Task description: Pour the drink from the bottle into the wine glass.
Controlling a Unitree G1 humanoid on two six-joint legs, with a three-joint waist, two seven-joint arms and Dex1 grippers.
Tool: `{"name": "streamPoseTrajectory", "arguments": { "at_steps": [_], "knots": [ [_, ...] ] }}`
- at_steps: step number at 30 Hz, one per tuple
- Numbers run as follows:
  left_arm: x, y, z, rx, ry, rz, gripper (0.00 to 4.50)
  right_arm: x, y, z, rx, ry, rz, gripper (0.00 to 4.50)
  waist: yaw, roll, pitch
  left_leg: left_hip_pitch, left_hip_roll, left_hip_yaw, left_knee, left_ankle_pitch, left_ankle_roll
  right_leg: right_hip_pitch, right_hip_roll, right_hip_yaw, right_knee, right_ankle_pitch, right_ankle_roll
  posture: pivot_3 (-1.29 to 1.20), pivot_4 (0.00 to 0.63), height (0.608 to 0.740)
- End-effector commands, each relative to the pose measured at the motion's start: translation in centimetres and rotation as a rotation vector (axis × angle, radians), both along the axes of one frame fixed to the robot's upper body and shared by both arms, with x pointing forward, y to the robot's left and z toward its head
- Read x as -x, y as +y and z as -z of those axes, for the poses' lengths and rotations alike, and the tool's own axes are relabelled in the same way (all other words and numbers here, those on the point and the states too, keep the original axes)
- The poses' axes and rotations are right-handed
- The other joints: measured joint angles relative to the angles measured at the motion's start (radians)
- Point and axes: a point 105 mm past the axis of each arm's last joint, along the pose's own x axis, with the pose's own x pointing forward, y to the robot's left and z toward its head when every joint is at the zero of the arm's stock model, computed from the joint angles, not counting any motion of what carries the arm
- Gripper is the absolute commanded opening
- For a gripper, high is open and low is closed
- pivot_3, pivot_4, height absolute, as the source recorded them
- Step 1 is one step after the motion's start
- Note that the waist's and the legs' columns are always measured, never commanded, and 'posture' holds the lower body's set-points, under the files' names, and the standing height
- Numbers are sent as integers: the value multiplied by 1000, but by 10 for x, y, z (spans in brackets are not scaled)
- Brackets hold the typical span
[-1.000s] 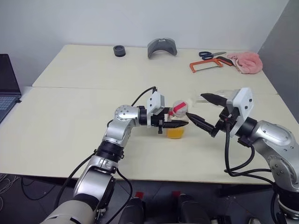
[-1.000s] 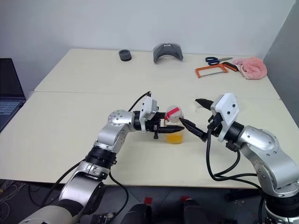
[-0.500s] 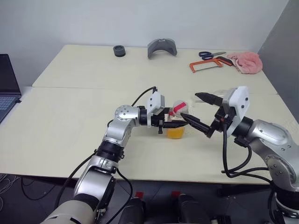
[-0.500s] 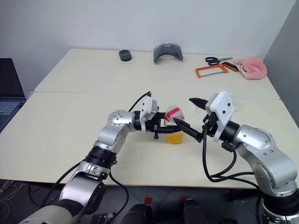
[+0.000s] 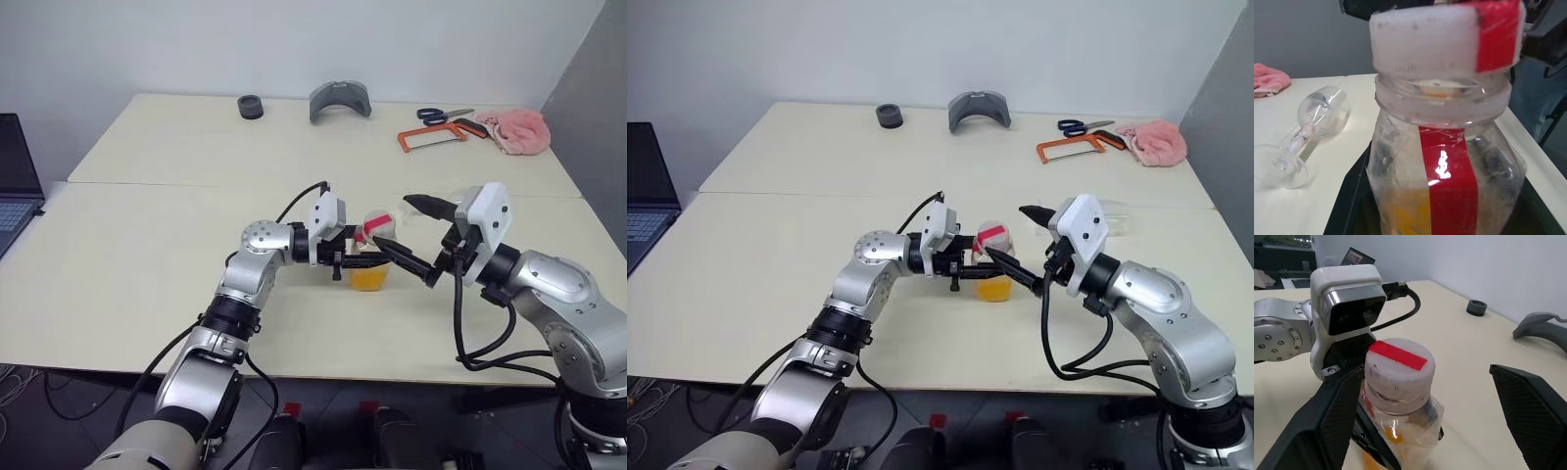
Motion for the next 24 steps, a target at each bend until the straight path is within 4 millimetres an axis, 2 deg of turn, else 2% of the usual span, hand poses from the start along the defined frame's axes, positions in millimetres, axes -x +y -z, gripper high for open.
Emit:
{"name": "streamPoseTrajectory", "arguments": {
  "at_steps": [1, 24],
  "knots": [
    [1, -4, -14, 33, -50, 13, 1695, 2, 1, -13, -12, -63, 1, 4372, 0, 0, 0, 0, 0, 0, 0, 0, 0, 0, 0, 0, 0, 0, 0, 0, 150, 740],
    [0, -3, -14, 35, -50, 5, 1695, 6, 9, -10, -11, -36, -47, 4372, 0, 0, 0, 0, 0, 0, 0, 0, 0, 0, 0, 0, 0, 0, 0, 0, 150, 740]
  ]
}}
